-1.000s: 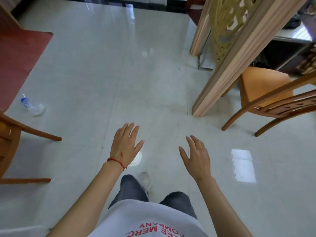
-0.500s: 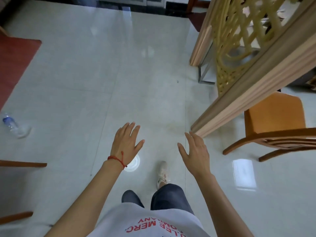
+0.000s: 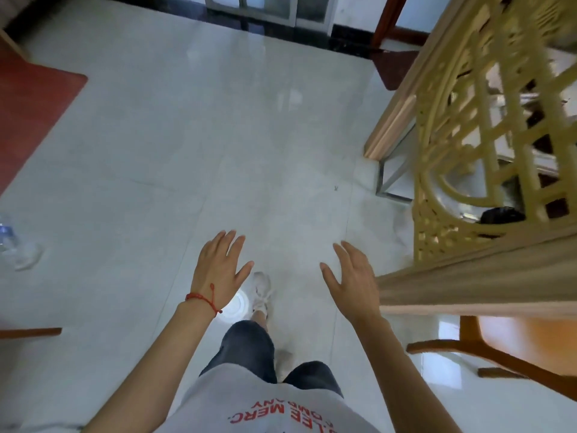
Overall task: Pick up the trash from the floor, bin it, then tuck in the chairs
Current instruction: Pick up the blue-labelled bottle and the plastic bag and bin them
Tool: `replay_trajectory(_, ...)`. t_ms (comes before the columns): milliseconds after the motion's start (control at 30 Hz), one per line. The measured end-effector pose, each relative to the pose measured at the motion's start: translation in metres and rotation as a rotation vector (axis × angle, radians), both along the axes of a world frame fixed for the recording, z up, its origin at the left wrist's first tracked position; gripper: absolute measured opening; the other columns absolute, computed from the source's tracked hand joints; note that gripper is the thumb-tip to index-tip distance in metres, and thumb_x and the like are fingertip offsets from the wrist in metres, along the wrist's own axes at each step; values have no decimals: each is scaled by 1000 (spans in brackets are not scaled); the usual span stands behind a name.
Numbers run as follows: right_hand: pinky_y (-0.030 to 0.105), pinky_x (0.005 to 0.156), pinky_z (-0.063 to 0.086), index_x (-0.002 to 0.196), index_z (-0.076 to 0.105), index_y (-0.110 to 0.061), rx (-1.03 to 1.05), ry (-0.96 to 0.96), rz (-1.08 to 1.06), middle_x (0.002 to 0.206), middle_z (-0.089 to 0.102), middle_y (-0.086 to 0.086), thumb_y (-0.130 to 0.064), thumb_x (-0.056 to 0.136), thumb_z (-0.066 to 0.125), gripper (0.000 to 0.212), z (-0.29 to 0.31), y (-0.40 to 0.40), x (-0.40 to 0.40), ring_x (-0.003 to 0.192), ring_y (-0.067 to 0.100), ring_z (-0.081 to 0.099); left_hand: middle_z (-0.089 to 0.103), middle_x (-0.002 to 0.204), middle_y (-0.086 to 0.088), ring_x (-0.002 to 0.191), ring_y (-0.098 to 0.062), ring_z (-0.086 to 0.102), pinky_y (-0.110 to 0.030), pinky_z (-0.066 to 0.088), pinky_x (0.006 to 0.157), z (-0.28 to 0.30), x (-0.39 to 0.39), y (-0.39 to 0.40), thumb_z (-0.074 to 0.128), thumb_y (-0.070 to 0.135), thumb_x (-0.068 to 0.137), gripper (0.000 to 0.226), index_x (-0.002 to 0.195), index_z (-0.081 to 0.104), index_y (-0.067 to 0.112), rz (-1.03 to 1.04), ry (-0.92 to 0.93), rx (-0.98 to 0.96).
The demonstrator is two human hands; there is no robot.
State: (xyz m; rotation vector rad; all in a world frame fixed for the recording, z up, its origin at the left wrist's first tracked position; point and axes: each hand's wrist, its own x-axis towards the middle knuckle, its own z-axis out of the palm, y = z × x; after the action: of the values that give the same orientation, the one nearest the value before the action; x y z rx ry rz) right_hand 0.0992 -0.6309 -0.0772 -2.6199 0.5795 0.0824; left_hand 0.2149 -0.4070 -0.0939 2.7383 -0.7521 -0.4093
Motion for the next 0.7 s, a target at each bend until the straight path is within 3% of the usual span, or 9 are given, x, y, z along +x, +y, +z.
replay_trajectory(100,36,111,25,139,38,-15,19,30,8,149,35,5,-43,94,43,53,-4,-11,63,138,21,28,60,119,-24,110,-42,57,-52,47,87,-4,57,-6,8,56,93,79,117,57,-1,31,-12,6)
replay_trajectory(267,43,104,36,131,48,-10,22,-26,54,140,47,11,-55,86,28,67,-1,-14,162,130,28,42,61,117,-23,108,-41,58,-54,48,85,1,144,-12,9,53,94,76,116,58,-1,77,-30,14)
replay_trajectory(367,42,104,35,132,47,-12,16,-32,114,141,46,9,-52,89,34,60,4,-14,213,131,26,41,61,118,-23,109,-41,58,-54,47,87,4,184,-13,10,53,94,75,116,58,0,129,-37,-2)
replay_trajectory(433,39,106,32,135,44,-13,20,4,175,144,42,7,-49,91,39,56,3,-13,241,134,24,36,61,118,-24,108,-42,58,-55,47,87,7,203,-11,11,53,94,74,115,57,0,182,-38,-20)
replay_trajectory(567,38,107,31,136,42,-15,11,43,322,146,39,6,-60,85,21,71,2,-7,299,135,24,34,60,119,-23,110,-40,57,-54,46,88,8,233,3,10,53,94,73,117,57,1,322,-34,-16)
replay_trajectory(700,38,106,32,136,42,-16,9,70,514,146,40,6,-60,84,20,71,-1,7,365,134,24,36,62,118,-22,108,-40,59,-55,47,86,9,252,21,9,51,95,74,115,59,1,489,-28,19)
